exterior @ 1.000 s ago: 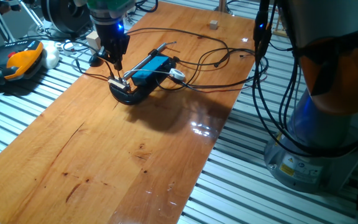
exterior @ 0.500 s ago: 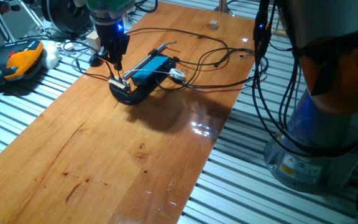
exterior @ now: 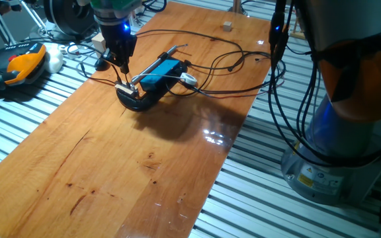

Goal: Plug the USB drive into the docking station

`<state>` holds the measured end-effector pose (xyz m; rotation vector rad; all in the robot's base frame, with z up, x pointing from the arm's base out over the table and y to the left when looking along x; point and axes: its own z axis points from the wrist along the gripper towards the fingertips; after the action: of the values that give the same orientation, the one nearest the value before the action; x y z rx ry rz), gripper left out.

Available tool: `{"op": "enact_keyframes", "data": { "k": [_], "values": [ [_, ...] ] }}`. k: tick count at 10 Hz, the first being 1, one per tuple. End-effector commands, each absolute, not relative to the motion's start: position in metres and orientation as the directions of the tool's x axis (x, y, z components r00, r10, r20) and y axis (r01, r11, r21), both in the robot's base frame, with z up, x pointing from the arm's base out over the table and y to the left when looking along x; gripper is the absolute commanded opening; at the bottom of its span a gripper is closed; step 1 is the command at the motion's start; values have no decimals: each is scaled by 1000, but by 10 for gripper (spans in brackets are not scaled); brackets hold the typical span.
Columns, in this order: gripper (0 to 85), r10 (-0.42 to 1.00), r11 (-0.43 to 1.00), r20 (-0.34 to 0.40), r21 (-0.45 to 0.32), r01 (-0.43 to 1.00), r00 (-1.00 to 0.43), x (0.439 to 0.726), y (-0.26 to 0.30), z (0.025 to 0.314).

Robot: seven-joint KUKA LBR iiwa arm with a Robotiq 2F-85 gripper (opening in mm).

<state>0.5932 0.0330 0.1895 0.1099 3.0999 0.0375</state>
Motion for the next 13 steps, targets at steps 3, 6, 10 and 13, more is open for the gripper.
{"op": "enact_keyframes", "data": {
  "k": [3,6,10,13],
  "values": [
    [0,75,995,-26,67,73,-997,593,33,190],
    [0,57,997,-19,55,56,-998,595,34,192],
    [0,55,998,-16,27,55,-998,600,29,197],
    [0,49,998,-16,28,48,-999,600,28,196]
  ]
}}
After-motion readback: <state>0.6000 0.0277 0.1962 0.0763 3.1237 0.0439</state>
